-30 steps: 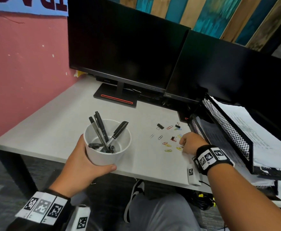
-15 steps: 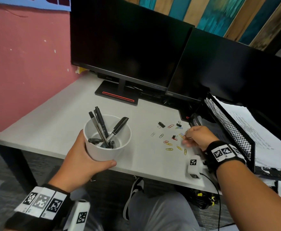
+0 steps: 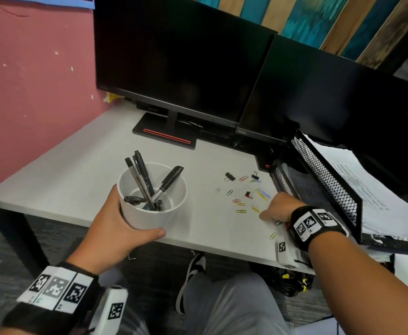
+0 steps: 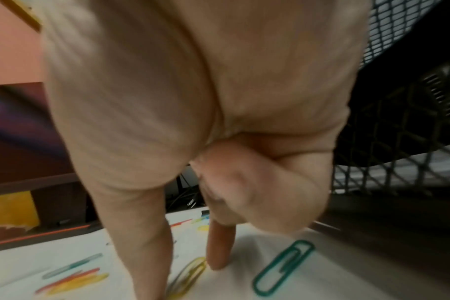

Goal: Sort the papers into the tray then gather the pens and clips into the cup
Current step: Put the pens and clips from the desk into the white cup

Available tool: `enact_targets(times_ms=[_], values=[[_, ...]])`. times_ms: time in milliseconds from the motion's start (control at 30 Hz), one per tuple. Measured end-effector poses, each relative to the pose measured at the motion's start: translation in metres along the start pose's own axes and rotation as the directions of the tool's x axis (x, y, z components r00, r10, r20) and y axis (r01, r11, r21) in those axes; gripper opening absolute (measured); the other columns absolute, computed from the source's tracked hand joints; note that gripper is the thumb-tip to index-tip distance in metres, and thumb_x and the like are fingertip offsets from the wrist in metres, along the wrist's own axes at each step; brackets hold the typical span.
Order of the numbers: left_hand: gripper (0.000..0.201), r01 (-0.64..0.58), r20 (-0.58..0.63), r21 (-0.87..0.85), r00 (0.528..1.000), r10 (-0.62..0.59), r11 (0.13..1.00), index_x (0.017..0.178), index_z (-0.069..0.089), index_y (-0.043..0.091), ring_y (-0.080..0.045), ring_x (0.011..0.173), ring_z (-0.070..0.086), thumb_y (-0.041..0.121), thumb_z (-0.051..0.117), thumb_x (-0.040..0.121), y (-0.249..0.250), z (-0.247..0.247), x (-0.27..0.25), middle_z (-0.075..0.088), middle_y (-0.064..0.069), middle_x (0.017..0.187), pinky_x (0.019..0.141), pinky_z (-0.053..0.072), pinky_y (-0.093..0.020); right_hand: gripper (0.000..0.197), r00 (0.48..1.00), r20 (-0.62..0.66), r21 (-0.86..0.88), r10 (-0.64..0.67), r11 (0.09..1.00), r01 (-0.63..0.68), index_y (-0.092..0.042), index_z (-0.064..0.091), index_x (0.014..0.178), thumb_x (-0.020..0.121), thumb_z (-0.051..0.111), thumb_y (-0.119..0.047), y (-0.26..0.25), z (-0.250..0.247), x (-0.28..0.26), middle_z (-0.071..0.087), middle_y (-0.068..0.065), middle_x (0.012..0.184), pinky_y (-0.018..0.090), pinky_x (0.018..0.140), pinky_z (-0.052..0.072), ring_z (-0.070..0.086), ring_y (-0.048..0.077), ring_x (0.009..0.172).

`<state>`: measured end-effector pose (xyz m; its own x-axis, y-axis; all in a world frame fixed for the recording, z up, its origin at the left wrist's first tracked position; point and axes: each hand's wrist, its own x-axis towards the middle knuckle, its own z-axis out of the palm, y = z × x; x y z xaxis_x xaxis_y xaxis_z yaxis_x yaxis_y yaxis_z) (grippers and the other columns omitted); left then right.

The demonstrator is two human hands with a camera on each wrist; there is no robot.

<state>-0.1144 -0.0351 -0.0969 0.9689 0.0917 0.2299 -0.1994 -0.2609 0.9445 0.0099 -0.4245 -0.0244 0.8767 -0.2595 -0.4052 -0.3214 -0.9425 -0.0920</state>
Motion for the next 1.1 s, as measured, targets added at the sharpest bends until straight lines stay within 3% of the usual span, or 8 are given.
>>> enact_targets(times_ms=[267,467,567,700,767,867,1000,1100], values=[[0.103,-0.001,0.023,-0.031,1.0,0.001,1.0,0.137,0.053,0.038,0.0,0.114,0.067,0.036,0.104,0.048,0.004,0.004,-0.003,0.071,0.014,0.125,0.091,0.053,-0.027,0.021,0.999,-0.03,-0.047,-0.022,0.999,0.021,-0.01,0.057,0.081,0.086,0.074,-0.021,-0.02,0.008,-0.008,0.059,0.005,0.076,0.023,0.05,0.046,0.058,0.02,0.059],[0.101,0.001,0.029,-0.029,1.0,-0.001,1.0,0.135,0.052,0.04,0.002,0.114,0.067,0.017,0.106,0.053,0.005,0.007,-0.004,0.07,0.02,0.124,0.089,0.05,-0.02,0.021,0.979,-0.05,0.128,-0.199,0.971,0.204,-0.013,0.054,0.078,0.094,0.064,-0.02,-0.048,-0.015,-0.03,0.048,0.004,0.068,0.024,0.048,0.04,0.045,0.018,0.048],[0.103,-0.003,0.037,-0.035,0.999,0.004,0.999,0.137,0.052,0.038,0.001,0.115,0.067,0.017,0.106,0.052,0.004,0.009,-0.005,0.071,0.017,0.125,0.091,0.049,-0.022,0.019,0.893,-0.147,0.356,-0.425,0.82,0.448,-0.011,0.06,0.073,0.092,0.064,-0.012,-0.089,-0.036,-0.071,0.048,-0.001,0.06,0.026,0.049,0.036,0.039,0.015,0.047],[0.108,-0.012,0.051,-0.052,0.999,0.014,0.999,0.141,0.051,0.039,-0.001,0.117,0.067,0.032,0.104,0.047,0.007,0.012,-0.007,0.071,0.017,0.127,0.094,0.051,-0.025,0.006,0.675,-0.258,0.199,-0.691,0.646,0.737,-0.004,0.067,0.082,0.086,0.069,-0.008,-0.145,-0.056,-0.137,0.056,-0.016,0.056,0.014,0.049,0.038,0.048,0.0,0.047],[0.109,-0.016,0.052,-0.064,0.998,0.019,0.998,0.142,0.05,0.038,-0.004,0.119,0.068,0.037,0.101,0.046,0.007,0.013,-0.007,0.071,0.015,0.129,0.097,0.052,-0.029,0.004,0.594,-0.228,0.098,-0.771,0.589,0.802,-0.014,0.068,0.084,0.085,0.072,-0.011,-0.166,-0.058,-0.16,0.059,-0.016,0.063,0.012,0.056,0.04,0.052,-0.004,0.054],[0.108,-0.02,0.058,-0.076,0.998,0.024,0.997,0.143,0.051,0.036,-0.006,0.121,0.067,0.032,0.103,0.049,0.007,0.013,-0.007,0.071,0.012,0.131,0.1,0.053,-0.033,0.019,0.552,-0.143,0.054,-0.821,0.551,0.833,-0.027,0.065,0.096,0.085,0.073,-0.013,-0.183,-0.051,-0.177,0.065,-0.007,0.084,0.023,0.06,0.05,0.06,0.005,0.065],[0.106,-0.027,0.06,-0.066,0.998,0.031,0.997,0.143,0.05,0.035,-0.005,0.122,0.066,0.03,0.104,0.051,0.007,0.011,-0.006,0.07,0.013,0.131,0.098,0.052,-0.03,0.041,0.563,-0.155,0.272,-0.812,0.513,0.814,-0.029,0.063,0.118,0.089,0.068,0.0,-0.182,-0.047,-0.185,0.063,-0.004,0.115,0.033,0.061,0.066,0.078,0.021,0.083],[0.106,-0.025,0.054,-0.057,0.998,0.028,0.998,0.142,0.051,0.035,-0.005,0.121,0.066,0.031,0.103,0.05,0.005,0.011,-0.005,0.07,0.013,0.13,0.099,0.052,-0.03,0.047,0.607,-0.258,0.372,-0.752,0.502,0.781,-0.026,0.065,0.12,0.089,0.062,0.009,-0.164,-0.053,-0.173,0.064,0.001,0.118,0.035,0.06,0.066,0.077,0.028,0.092]])
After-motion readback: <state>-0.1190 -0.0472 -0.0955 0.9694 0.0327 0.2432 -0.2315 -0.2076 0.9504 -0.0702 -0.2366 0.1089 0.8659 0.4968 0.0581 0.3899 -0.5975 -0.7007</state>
